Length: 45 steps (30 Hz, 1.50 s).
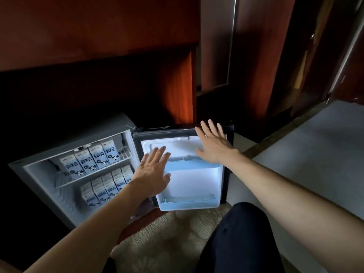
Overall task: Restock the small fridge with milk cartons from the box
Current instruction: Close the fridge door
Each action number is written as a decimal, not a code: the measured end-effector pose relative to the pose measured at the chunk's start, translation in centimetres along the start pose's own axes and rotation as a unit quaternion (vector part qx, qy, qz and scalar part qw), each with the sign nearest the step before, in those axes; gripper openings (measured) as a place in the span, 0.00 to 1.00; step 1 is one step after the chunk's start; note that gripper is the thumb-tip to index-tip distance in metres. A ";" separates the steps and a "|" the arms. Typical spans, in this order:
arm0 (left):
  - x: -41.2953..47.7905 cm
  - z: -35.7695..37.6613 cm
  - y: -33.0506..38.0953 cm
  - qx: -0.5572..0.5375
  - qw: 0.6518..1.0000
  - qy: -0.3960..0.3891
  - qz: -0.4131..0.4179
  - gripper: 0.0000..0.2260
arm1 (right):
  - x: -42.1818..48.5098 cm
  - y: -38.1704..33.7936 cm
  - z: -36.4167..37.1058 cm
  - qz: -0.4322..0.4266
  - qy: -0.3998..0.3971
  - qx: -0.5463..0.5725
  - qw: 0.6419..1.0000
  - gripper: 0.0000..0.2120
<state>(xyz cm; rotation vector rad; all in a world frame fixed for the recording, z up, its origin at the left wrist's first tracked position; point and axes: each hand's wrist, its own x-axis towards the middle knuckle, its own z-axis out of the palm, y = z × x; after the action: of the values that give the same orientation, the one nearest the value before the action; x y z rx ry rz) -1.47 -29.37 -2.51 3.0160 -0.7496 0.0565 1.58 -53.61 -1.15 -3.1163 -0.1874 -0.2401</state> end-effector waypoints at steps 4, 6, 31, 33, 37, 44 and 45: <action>0.1 -0.2 -0.5 0.013 1.000 0.016 0.005 0.33 | 0.3 0.7 1.5 0.025 0.000 0.027 0.999 0.42; 0.2 -0.1 -0.7 0.007 1.000 0.015 -0.001 0.33 | 0.7 0.7 1.2 0.014 0.014 0.042 0.999 0.39; -8.3 -0.2 1.5 0.058 0.998 0.022 -0.029 0.31 | -7.8 -4.8 -5.0 -0.178 -0.084 0.142 0.970 0.28; -9.4 0.0 0.5 0.043 0.998 0.026 -0.043 0.31 | -8.0 -5.8 -4.8 -0.194 -0.078 0.146 0.967 0.28; -11.9 0.0 -1.3 0.030 0.997 0.031 -0.068 0.30 | -8.1 -7.4 -4.3 -0.219 -0.072 0.146 0.962 0.29; -15.6 -0.9 -3.8 0.000 0.992 0.060 -0.109 0.28 | -9.0 -11.9 -4.4 -0.266 -0.081 0.173 0.945 0.28; -16.0 -1.1 -4.0 -0.018 0.991 0.073 -0.113 0.28 | -9.0 -12.9 -4.3 -0.274 -0.078 0.168 0.944 0.29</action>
<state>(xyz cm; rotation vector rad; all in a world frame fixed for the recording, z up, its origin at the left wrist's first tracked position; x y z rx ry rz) -13.78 -18.28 -2.25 2.9986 -0.3898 0.2500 -9.46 -41.92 1.70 -2.6710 -0.9855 0.0403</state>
